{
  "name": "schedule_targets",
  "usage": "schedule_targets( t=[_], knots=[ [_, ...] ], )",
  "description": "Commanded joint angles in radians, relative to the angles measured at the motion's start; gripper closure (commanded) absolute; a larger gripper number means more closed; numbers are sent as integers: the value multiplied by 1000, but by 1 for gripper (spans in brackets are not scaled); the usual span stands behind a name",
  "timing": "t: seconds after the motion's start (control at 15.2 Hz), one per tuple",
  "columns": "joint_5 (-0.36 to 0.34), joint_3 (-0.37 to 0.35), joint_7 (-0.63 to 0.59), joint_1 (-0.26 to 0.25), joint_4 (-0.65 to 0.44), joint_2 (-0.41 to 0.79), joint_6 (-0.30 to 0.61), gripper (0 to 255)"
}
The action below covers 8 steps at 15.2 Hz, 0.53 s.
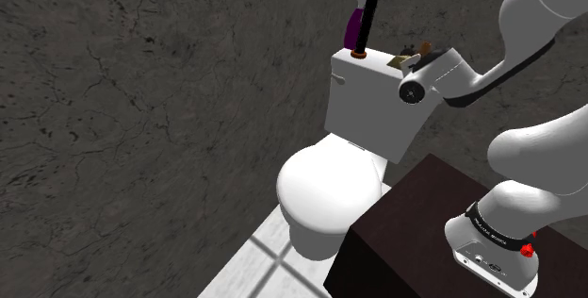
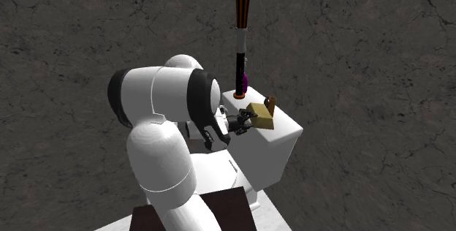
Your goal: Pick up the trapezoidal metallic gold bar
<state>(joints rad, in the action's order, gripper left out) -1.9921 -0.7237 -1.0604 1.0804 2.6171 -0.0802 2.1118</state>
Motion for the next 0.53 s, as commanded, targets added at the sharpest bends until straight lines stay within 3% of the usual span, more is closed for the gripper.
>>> schedule_targets(
  t=[0.0, 0.46],
  knots=[
    [16, 7, 19, 1, -2, -37, 34, 255],
    [61, 27, 74, -2, -6, -125, 115, 255]
  ],
)
